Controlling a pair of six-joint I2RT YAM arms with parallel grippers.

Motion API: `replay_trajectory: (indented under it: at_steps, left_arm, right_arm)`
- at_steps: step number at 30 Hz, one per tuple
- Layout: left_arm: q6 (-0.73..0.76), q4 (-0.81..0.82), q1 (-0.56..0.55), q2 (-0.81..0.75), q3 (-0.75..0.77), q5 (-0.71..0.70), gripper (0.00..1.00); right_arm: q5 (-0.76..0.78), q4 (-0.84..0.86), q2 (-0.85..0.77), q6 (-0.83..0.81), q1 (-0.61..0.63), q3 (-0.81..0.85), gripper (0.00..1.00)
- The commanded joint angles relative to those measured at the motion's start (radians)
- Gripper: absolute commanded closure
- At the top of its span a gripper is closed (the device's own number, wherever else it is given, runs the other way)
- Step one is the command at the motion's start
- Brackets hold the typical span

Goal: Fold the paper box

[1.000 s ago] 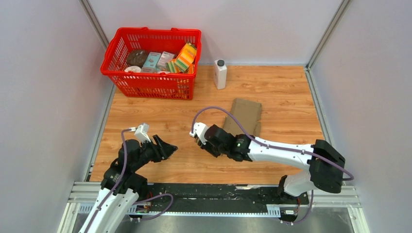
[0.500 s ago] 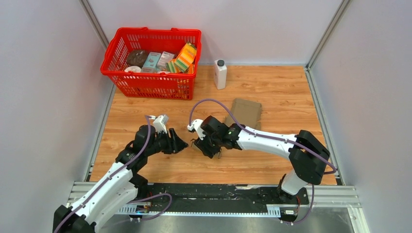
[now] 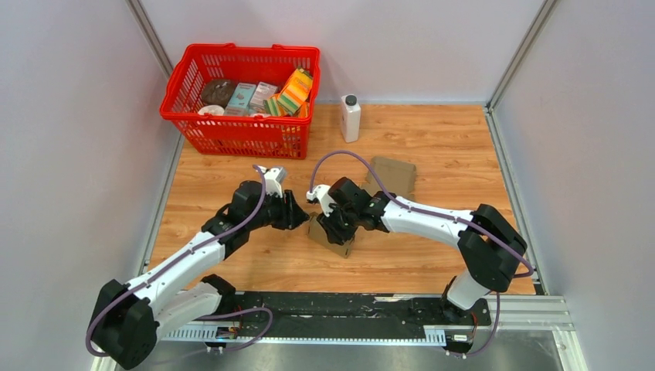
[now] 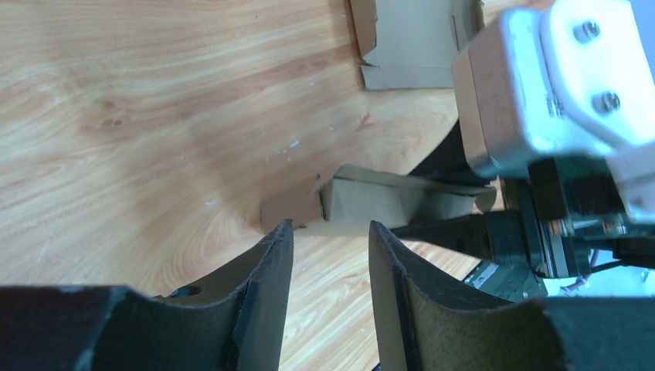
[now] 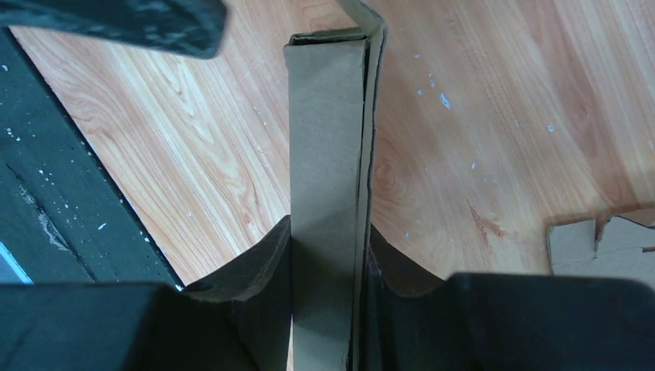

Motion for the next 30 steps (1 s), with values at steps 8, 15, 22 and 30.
replay_trajectory:
  at_steps: [8,15,22,30]
  left_arm:
    - [0.133,0.023,-0.013,0.173,0.147,0.027,0.48]
    - [0.163,0.044,-0.014,0.241,0.164,0.075,0.54]
    - [0.169,0.064,-0.014,0.253,0.158,0.096,0.68]
    - [0.177,0.060,-0.033,0.230,0.155,0.078,0.74]
  right_arm:
    - [-0.081,0.052,-0.011,-0.008,-0.017,-0.021,0.71]
    - [-0.084,0.055,-0.012,-0.010,-0.020,-0.024,0.72]
    - [-0.084,0.061,-0.012,-0.008,-0.019,-0.027,0.73]
    - [-0.085,0.064,-0.005,-0.004,-0.020,-0.024,0.74]
